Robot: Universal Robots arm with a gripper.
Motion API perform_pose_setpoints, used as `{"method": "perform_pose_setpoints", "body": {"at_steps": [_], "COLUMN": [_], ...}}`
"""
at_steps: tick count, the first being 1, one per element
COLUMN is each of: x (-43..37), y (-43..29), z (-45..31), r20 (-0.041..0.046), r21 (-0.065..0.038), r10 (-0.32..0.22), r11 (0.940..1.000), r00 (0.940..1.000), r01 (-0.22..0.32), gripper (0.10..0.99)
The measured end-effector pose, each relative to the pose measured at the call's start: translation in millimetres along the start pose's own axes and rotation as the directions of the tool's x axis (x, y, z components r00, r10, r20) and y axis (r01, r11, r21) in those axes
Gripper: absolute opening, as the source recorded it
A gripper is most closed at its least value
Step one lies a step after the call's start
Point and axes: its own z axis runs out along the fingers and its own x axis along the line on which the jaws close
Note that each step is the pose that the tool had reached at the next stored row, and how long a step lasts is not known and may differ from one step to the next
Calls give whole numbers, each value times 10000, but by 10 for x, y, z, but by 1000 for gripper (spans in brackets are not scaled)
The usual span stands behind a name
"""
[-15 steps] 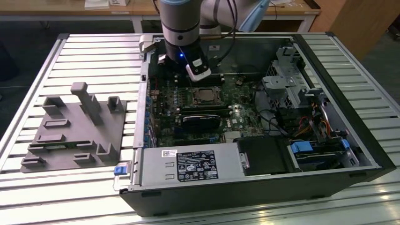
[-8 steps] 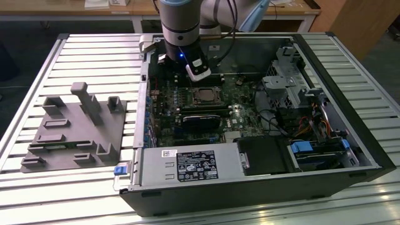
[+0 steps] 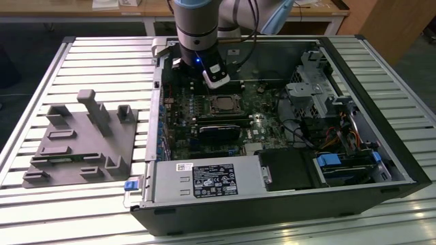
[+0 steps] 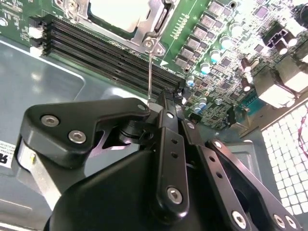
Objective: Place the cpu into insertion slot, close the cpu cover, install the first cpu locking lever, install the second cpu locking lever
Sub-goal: 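Install the first cpu locking lever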
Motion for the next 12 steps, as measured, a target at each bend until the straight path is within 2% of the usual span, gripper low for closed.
{"method": "perform_pose_setpoints", "body": {"at_steps": [5, 12], "x": [-106, -333], "y": [9, 30], "z": [4, 13], "r20": [-1, -9], "r21": [0, 1], "r10": [2, 4], "r11": [10000, 10000], "r00": [10000, 10000], "r01": [-2, -4], "gripper": [106, 106]}}
